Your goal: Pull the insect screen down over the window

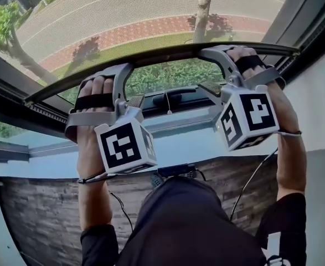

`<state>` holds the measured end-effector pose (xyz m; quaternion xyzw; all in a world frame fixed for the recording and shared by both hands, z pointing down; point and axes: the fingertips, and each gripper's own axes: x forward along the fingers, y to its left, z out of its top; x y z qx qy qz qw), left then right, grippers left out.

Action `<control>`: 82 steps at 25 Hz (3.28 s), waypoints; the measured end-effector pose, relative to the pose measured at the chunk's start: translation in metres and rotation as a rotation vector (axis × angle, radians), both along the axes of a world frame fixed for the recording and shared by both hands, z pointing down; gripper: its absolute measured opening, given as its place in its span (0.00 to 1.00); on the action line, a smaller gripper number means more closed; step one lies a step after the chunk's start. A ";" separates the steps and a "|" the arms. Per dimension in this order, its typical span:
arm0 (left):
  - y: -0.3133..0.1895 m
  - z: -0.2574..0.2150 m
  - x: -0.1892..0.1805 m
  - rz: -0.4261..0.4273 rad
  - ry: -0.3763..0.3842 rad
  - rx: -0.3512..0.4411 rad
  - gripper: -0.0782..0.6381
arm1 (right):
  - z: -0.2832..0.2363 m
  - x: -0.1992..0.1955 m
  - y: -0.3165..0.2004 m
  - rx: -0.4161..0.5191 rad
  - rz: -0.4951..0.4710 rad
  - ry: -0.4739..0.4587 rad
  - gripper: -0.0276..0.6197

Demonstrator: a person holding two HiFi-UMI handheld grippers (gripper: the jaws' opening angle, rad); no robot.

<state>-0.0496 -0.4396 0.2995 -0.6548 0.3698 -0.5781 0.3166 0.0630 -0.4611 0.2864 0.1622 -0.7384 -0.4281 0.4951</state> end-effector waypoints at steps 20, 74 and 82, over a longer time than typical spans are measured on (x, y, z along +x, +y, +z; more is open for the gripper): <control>0.002 0.096 -0.001 -0.069 -0.029 -0.068 0.62 | 0.090 -0.005 0.000 -0.051 0.056 -0.047 0.48; 0.010 0.180 0.005 -0.097 0.081 -0.222 0.62 | 0.181 0.019 -0.002 -0.100 0.214 0.126 0.45; 0.007 0.220 0.008 -0.114 0.104 -0.207 0.63 | 0.221 0.022 -0.002 -0.126 0.220 0.145 0.45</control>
